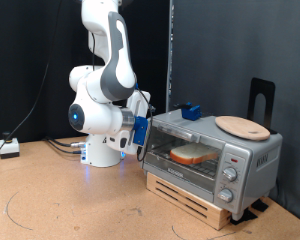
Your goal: Make a piece of toast with the oven
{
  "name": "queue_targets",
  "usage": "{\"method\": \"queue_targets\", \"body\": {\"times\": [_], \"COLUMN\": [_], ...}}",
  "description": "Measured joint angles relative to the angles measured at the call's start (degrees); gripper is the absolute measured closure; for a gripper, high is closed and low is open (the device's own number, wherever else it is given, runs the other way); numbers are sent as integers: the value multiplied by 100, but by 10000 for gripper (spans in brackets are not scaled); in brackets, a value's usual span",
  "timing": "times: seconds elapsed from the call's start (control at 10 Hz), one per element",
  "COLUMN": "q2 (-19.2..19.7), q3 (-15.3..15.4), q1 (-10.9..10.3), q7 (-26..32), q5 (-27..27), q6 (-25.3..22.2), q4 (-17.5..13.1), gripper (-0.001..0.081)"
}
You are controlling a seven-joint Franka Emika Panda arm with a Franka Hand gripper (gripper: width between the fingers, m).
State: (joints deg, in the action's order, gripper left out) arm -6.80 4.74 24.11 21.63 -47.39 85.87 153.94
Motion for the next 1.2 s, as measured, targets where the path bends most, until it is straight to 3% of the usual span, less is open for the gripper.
{"method": "queue_targets", "body": {"times": [0.5, 0.6, 0.8, 1.0, 1.2], "q2": [277, 277, 316, 458, 639], "q3": [-341, -334, -331, -252, -83], "q1": [429, 424, 419, 385, 309], "q7": [-174, -173, 143, 666, 588], "q5": [205, 205, -165, -781, -1101], "q6": [731, 710, 166, -133, -101], "q4": [-339, -333, -450, -749, -1073], "gripper": [-3, -3, -3, -3, -3]}}
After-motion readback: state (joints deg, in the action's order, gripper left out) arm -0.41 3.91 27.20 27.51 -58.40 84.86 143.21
